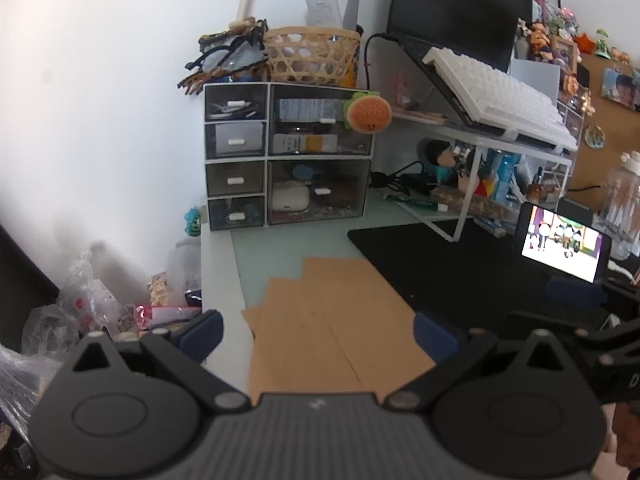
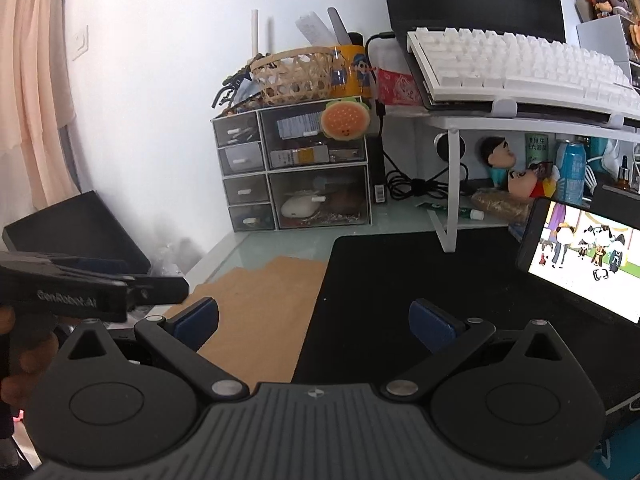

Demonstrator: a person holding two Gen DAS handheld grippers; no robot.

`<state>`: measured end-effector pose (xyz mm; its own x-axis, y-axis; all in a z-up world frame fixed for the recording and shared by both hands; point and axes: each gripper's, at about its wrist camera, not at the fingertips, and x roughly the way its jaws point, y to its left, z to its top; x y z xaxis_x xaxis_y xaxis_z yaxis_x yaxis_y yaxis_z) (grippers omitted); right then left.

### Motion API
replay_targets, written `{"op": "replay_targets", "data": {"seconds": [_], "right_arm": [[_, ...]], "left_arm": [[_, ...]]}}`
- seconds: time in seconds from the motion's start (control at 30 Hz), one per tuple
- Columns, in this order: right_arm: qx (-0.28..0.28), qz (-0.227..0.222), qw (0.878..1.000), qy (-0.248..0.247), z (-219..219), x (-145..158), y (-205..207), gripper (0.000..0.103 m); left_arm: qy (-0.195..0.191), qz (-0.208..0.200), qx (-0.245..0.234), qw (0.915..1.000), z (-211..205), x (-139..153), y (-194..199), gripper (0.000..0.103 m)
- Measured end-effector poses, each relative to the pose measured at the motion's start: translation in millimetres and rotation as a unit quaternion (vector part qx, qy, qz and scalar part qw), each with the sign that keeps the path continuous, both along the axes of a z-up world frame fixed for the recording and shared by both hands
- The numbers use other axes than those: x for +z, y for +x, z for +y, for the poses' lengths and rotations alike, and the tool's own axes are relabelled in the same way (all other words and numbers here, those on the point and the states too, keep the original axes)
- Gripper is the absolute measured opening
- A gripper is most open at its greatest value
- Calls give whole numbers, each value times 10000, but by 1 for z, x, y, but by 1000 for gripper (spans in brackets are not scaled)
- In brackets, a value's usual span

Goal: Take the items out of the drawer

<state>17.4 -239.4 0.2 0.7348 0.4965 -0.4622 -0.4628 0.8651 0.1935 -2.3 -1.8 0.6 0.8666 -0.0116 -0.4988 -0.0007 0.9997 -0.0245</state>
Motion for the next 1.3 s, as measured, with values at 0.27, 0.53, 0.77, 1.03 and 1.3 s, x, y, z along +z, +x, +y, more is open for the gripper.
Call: {"op": "replay_targets", "data": {"seconds": [0.27, 0.53, 0.77, 1.03, 1.3], "right_arm": [[-79, -62, 9999, 54, 5, 0, 5, 103], [-107, -86, 9999, 68, 1, -2, -5, 103], [-59, -125, 9999, 66, 1, -8, -6, 103], [-54, -201, 9998, 14, 0, -4, -3, 103], [-121, -131, 9998, 38, 0, -2, 1, 103]], "left_arm": [[-89, 38, -95, 9999, 1, -8, 2, 103], [-124, -107, -137, 9998, 1, -12, -2, 102], [-47, -181, -173, 9997, -1, -12, -5, 102], [-94, -229, -174, 9995, 2, -10, -5, 102], [-95, -304, -106, 9994, 5, -9, -4, 102]]}}
